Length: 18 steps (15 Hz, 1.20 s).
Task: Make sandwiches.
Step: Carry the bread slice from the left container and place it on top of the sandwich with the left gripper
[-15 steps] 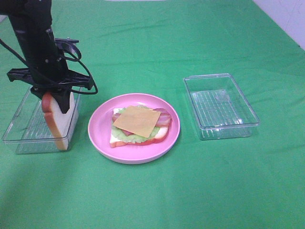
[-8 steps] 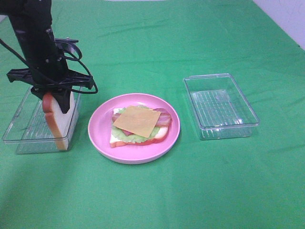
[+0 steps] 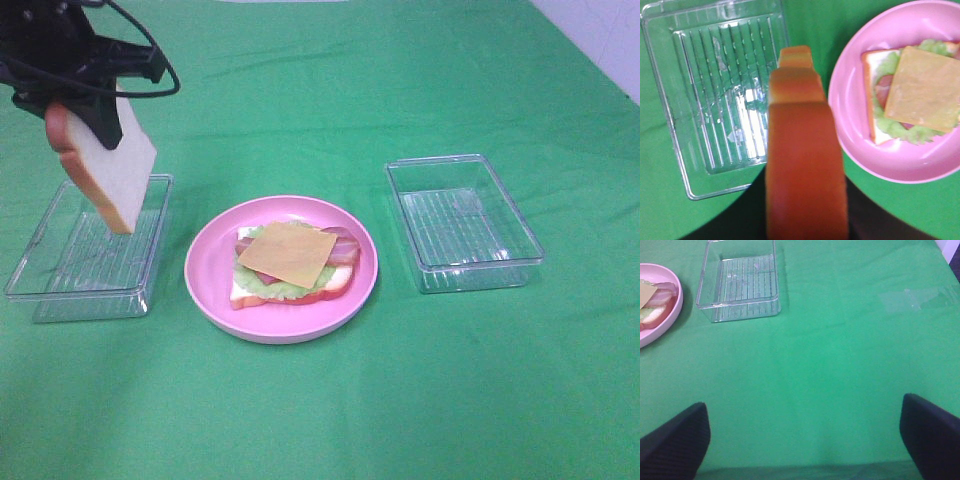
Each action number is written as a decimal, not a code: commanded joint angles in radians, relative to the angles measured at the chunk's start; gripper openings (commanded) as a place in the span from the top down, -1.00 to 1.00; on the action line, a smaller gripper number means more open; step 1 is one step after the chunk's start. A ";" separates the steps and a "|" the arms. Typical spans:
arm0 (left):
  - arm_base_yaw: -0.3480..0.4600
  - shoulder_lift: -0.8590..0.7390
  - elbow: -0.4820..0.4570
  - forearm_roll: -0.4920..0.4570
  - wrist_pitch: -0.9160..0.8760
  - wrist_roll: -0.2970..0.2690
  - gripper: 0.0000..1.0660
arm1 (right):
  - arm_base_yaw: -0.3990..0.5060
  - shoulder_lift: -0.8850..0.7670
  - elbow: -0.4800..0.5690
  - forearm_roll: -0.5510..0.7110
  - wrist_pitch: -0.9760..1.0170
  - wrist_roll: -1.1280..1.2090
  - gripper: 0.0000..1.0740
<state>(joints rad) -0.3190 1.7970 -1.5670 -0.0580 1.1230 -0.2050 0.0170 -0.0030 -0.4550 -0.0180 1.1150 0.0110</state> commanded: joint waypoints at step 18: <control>-0.001 0.272 0.301 -1.191 -0.411 0.824 1.00 | -0.005 -0.032 0.002 0.002 -0.013 -0.011 -0.84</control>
<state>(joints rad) -0.3190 2.0700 -1.2680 -1.2270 0.7130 0.6130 0.0170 -0.0030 -0.4550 -0.0180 1.1150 0.0110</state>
